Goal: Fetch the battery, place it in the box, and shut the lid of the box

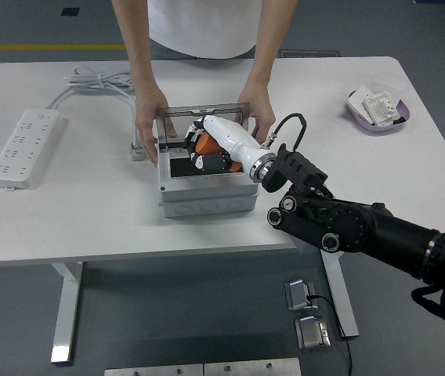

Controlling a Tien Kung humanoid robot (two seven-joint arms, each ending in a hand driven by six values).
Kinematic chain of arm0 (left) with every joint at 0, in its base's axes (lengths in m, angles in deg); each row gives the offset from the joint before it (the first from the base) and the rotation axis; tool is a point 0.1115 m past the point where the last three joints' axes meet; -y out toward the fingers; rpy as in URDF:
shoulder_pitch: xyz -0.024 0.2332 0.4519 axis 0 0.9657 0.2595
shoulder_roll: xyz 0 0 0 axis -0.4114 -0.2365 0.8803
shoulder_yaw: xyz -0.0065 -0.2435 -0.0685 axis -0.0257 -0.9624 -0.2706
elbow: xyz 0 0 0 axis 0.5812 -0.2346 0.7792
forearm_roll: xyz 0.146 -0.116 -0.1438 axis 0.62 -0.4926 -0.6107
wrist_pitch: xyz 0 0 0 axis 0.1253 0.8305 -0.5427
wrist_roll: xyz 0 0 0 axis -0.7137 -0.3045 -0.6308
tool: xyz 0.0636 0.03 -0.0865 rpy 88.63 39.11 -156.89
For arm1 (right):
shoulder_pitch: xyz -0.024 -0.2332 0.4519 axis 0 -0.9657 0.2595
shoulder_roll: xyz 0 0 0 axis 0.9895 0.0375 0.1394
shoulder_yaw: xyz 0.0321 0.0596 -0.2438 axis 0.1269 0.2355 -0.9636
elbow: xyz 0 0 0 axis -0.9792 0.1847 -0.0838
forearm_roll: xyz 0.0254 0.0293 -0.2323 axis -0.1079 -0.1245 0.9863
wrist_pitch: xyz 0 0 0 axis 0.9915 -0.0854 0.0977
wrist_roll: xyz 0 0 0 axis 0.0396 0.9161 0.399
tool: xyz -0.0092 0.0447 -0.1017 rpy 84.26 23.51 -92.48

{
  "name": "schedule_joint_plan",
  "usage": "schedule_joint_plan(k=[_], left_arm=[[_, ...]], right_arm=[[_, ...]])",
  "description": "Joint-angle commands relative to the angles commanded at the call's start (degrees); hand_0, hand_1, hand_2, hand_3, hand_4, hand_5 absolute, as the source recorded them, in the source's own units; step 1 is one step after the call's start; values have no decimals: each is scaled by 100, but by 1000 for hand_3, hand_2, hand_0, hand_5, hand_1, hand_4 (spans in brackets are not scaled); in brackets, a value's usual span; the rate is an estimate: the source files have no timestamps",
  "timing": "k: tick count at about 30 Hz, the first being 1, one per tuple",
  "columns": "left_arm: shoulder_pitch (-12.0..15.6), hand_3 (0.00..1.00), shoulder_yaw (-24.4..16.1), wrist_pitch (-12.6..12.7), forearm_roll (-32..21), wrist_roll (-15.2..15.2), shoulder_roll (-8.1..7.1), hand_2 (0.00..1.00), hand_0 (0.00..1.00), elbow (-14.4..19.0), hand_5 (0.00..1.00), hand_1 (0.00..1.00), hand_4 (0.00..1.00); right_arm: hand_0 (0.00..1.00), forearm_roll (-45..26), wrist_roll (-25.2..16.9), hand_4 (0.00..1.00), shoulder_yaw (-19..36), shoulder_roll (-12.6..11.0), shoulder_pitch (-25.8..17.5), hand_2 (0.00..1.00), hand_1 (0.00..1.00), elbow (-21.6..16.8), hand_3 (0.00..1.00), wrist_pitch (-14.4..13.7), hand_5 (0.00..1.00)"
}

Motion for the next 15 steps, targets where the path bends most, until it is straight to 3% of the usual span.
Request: schedule_joint_plan(k=[1, 2, 7, 8, 13, 15], left_arm=[[-3, 593, 0, -1, 2, 0, 2, 611, 642, 0, 95, 697, 656], [-7, 592, 1, -2, 5, 0, 5, 611, 642, -1, 93, 697, 654], [-20, 592, -6, -8, 34, 6, 12, 611, 642, -1, 93, 697, 654], [-21, 592, -11, -9, 43, 8, 13, 610, 642, -1, 92, 697, 652], [-27, 592, -29, -15, 86, 19, 23, 610, 642, 1, 92, 697, 652], [-27, 589, -30, -15, 92, 20, 29, 608, 643, 1, 93, 697, 651]], right_arm=[[296, -20, -10, 185, -8, 11, -5, 510, 385, 4, 595, -13, 52], [746, -49, -26, 733, -19, 25, -12, 642, 653, 10, 774, -35, 482], [746, -173, -108, 733, -59, 62, -43, 642, 653, 44, 774, -123, 482], [861, -193, -121, 794, -64, 64, -48, 666, 698, 51, 810, -133, 608], [861, -271, -193, 794, -65, 59, -91, 666, 698, 89, 810, -197, 608], [884, -289, -216, 824, -56, 48, -114, 665, 700, 87, 812, -222, 662]])
